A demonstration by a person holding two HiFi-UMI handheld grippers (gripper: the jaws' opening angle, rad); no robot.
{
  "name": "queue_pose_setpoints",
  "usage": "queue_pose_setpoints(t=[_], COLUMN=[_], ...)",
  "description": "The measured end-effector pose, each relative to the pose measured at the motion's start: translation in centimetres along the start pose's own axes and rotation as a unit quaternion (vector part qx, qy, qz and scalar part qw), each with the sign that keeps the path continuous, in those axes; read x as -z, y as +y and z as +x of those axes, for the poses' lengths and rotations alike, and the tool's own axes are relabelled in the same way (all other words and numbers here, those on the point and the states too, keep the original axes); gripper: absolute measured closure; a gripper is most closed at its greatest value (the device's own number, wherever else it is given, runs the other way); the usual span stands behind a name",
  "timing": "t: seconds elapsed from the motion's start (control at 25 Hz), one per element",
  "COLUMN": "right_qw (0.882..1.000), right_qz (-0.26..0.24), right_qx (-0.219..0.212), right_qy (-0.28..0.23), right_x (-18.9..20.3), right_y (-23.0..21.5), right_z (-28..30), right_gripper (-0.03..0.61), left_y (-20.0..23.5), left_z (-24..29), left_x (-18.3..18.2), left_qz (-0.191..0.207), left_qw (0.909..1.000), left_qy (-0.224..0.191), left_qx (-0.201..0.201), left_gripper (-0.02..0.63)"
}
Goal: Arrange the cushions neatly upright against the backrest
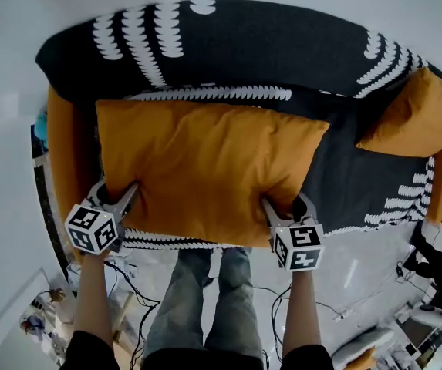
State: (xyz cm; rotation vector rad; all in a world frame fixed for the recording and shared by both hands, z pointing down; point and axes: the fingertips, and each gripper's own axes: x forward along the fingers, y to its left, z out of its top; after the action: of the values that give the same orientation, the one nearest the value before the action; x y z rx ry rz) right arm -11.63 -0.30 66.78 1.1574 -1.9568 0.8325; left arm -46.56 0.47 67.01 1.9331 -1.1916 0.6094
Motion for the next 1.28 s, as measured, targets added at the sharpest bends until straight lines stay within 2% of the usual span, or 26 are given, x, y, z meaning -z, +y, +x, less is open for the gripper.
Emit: queue_pose_setpoints(t=[0.32,0.52,0.76,1.04,1.28], right_qw=[0.997,0.992,0.984,0.978,0.98], right_qz=[-0.026,-0.037,-0.066,-0.095,-0.102], right_qx=[0.034,0.04,0.037,0.023,0.02], right_qy=[-0.069,-0.114,-0.161,-0.184,-0.169], right_x=[-5.6,-9.5,-15.1,-20.1,-21.7], right_y=[0.9,0.8,0.2,-1.7,-3.5], right_z=[-4.8,-6.4,-6.1,-3.7,0.8], right_gripper=[0.298,0.298,0.298,0.298,0.298], left_y=[-1.5,-2.2,-1.8,-0.6,1.5], left_z=[-4.4,-6.4,-7.5,-5.8,-2.6], left_x=[-5.2,-9.8,-13.8,-16.7,-17.1], left_qz=[0.029,0.056,0.064,0.051,0.041], left_qw=[0.9964,0.9906,0.9809,0.9753,0.9764], left_qy=[-0.079,-0.124,-0.179,-0.203,-0.187], left_qx=[-0.006,-0.014,-0.041,-0.072,-0.1], left_gripper=[0.411,0.411,0.41,0.403,0.393])
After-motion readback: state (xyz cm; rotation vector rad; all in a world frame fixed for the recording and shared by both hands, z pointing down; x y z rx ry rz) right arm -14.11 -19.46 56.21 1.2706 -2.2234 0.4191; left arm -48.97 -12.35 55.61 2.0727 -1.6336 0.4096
